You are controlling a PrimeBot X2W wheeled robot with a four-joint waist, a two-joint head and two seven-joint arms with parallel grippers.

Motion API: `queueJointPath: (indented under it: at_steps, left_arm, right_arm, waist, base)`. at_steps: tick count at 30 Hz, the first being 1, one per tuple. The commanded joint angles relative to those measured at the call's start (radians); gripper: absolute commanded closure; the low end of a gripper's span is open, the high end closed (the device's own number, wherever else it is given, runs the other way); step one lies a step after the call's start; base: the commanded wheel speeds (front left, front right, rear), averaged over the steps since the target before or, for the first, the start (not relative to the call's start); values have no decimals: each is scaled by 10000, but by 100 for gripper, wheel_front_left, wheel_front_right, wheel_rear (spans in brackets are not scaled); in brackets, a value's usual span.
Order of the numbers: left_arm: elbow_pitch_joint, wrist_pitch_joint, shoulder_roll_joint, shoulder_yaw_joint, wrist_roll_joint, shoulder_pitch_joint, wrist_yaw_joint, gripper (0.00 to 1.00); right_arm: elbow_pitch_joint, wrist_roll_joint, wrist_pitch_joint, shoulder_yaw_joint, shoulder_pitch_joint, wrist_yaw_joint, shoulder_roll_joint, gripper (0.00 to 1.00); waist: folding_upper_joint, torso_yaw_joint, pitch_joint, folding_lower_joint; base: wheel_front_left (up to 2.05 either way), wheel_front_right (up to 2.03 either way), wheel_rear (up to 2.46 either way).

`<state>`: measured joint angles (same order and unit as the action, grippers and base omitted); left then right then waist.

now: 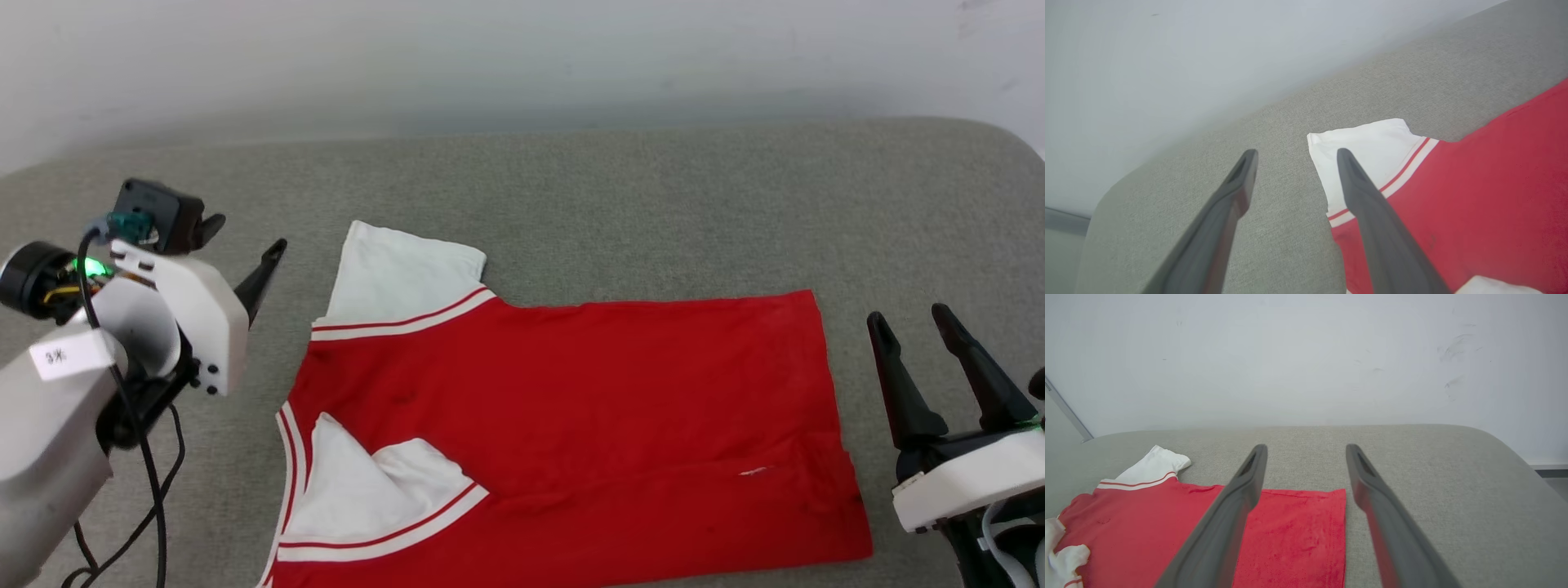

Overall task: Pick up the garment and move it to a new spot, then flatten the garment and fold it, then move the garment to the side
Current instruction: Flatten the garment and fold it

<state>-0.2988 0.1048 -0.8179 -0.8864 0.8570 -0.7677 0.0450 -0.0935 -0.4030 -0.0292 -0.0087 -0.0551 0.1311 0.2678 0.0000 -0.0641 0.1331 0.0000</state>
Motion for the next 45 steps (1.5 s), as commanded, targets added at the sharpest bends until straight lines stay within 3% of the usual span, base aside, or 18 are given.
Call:
queueJointPath:
  at_steps: [1,7,12,22,36,37,38,39,45]
  left_arm:
    - [-200,114,149,58,-5,-321,-118,0]
    - [-1291,1127,577,356,608,-1641,-653,0]
    - [-1914,3088,614,50,897,-2728,-1110,0]
    - [-2637,6249,534,-418,1045,-4281,-1129,0]
    - [-3341,7280,818,-1059,1085,-3980,-1336,0]
    - [-3375,7243,836,-1121,1041,-3933,-1340,84]
    - [-3375,7243,836,-1121,1041,-3933,-1340,84]
    - [-3418,7204,868,-1128,1100,-3888,-1382,100]
    - [-3583,6336,1076,-786,1161,-4154,-1405,100]
  right_arm:
    - [-187,93,102,-57,-65,-8,-230,0]
    - [-734,480,121,88,-154,-8,-724,0]
    - [-971,559,108,234,-426,-8,-859,0]
    - [-1073,606,196,386,-918,-8,-927,0]
    - [-1001,579,203,445,-1456,-8,-561,0]
    - [-991,559,195,451,-1472,-8,-547,0]
    - [-991,559,195,451,-1472,-8,-547,0]
    - [-989,533,175,456,-1495,-8,-531,0]
    - [-1109,382,-74,265,-1740,-8,-144,0]
  waist:
    - [0,-365,438,0]
    - [0,-947,1329,0]
    - [0,-1344,2044,0]
    - [0,-1713,3259,0]
    - [0,-1648,3948,0]
    - [0,-1645,3960,0]
    - [0,-1645,3960,0]
    - [0,-1645,3965,0]
    - [0,-1486,3723,0]
  base:
    - [0,0,0]
    - [0,0,0]
    - [0,0,0]
    - [0,0,0]
    - [0,0,0]
    - [0,0,0]
    - [0,0,0]
    - [0,0,0]
    - [0,0,0]
